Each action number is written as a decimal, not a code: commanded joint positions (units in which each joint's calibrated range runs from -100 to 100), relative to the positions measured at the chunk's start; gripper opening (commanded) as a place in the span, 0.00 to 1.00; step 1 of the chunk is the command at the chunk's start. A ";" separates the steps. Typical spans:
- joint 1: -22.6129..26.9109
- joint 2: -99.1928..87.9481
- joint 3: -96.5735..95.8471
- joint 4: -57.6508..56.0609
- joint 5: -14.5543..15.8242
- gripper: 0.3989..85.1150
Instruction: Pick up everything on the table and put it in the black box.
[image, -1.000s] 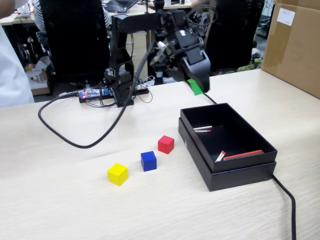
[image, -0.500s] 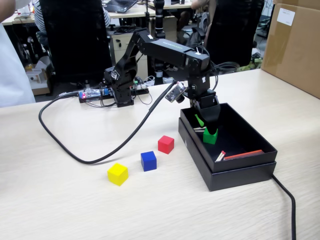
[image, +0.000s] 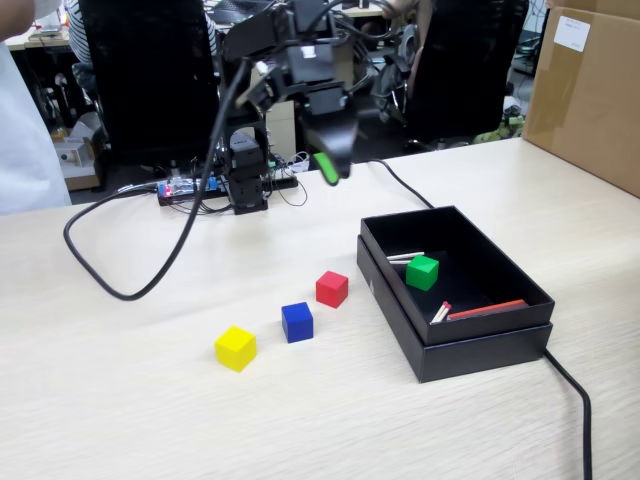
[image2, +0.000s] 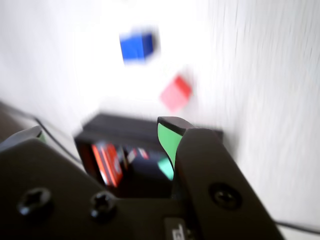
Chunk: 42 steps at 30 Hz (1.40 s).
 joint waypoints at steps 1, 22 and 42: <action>-4.74 0.02 2.10 0.17 -3.86 0.55; -11.23 55.10 30.02 0.69 -2.25 0.54; -11.82 60.60 33.65 0.25 -1.07 0.11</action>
